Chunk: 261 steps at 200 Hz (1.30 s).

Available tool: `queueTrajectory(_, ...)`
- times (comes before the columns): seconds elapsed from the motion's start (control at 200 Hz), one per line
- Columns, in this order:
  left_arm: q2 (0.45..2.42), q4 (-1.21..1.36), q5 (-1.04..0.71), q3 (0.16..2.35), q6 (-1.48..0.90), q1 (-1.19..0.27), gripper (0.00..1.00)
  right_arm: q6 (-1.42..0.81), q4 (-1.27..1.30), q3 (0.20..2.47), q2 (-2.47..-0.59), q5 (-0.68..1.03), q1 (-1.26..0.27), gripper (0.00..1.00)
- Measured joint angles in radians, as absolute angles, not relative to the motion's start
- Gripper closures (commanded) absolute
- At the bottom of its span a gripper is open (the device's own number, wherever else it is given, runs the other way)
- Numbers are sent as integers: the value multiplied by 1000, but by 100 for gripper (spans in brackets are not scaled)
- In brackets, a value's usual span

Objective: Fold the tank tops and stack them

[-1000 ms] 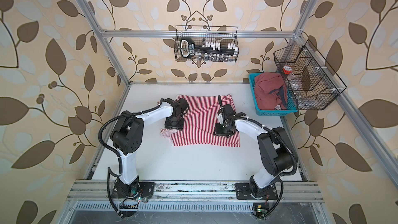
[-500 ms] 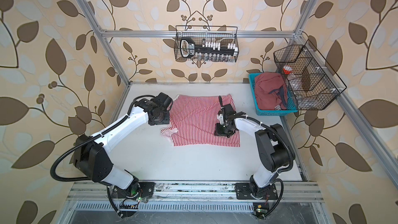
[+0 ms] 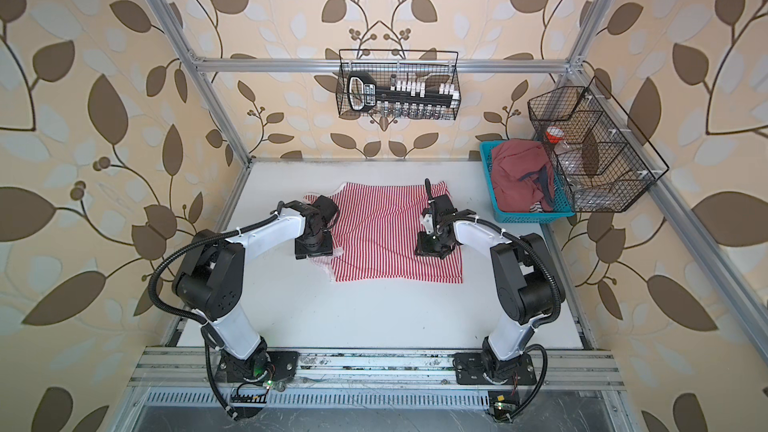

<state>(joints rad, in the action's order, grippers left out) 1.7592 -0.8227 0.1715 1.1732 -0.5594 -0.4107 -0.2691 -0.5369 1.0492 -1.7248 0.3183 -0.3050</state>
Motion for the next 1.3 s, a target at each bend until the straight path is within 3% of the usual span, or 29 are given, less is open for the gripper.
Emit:
queueTrajectory(0.51,1782,-779,192,1131,-585,-321,60,-260,-535,1048,-1768,326,-283,68)
queueTrajectory(0.68,1782,-768,189,1126,-586,-313,87,-260,-533,1046,-1771,326,-279,68)
queueTrajectory(0.795,1782,-764,193,1116,-577,-312,100,-258,-534,1045,-1781,325,-275,70)
queueTrajectory(1.065,1773,-802,247,1083,-580,-286,100,-268,-534,1044,-1794,348,-243,74)
queueTrajectory(1.305,1773,-812,261,1083,-593,-215,92,-299,-508,1023,-1791,376,-233,78)
